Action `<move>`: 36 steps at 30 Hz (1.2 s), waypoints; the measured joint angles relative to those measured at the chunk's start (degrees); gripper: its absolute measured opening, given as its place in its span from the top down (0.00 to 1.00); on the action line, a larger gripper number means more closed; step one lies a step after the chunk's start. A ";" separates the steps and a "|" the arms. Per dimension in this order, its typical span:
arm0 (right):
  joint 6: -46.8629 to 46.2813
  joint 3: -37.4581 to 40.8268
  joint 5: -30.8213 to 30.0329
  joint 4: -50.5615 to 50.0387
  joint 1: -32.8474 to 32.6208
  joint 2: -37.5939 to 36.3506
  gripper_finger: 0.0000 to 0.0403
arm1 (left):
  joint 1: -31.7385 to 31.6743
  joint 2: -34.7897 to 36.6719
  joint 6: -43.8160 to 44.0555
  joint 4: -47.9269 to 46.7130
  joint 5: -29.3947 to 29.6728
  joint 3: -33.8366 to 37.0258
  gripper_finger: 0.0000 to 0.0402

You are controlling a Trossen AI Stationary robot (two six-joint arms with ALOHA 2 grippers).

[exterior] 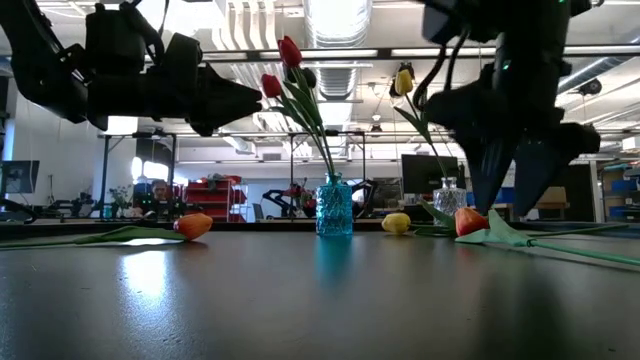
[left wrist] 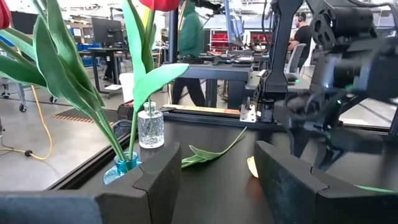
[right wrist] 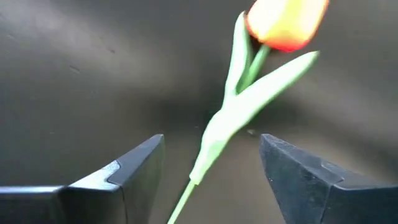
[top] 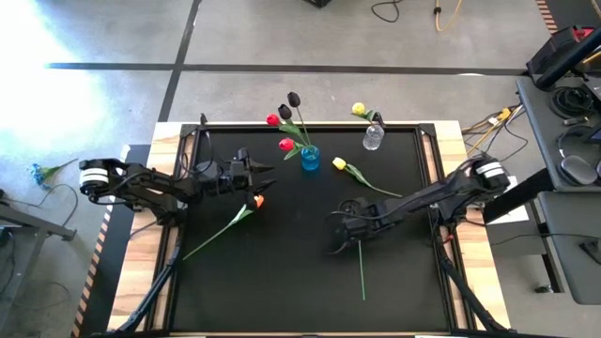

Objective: Sort flowers into vase by color
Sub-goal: Put the right orange flower into the transparent vase

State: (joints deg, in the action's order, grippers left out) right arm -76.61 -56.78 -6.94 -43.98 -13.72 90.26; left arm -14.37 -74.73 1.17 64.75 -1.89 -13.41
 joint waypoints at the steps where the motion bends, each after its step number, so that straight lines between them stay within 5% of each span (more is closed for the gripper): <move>1: 0.30 -0.45 0.79 0.12 0.16 1.33 0.39 | 0.00 -0.07 0.00 -0.06 0.00 0.00 0.53; 11: 0.77 -0.96 2.87 0.27 1.16 6.00 0.59 | 0.00 -1.02 0.02 -0.07 -0.04 0.00 0.53; 19: 4.13 -0.92 2.37 1.25 1.38 5.48 0.92 | 0.00 -1.00 0.02 0.00 -0.05 0.00 0.53; 24: 8.48 -2.63 2.16 0.62 1.67 4.52 0.96 | 0.00 -1.00 0.02 0.00 -0.05 0.00 0.53; 29: 13.50 -6.28 -7.52 -2.43 2.47 -1.10 0.97 | 0.00 -1.00 0.31 -0.01 -0.09 0.00 0.53; 36: 23.24 -9.22 -32.00 -6.40 3.00 -14.28 0.97 | 0.00 -0.97 0.42 0.11 -0.15 0.00 0.53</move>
State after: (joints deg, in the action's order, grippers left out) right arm -53.37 -66.00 -38.94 -50.37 -10.72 75.99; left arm -14.37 -75.70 1.58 64.86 -2.04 -13.41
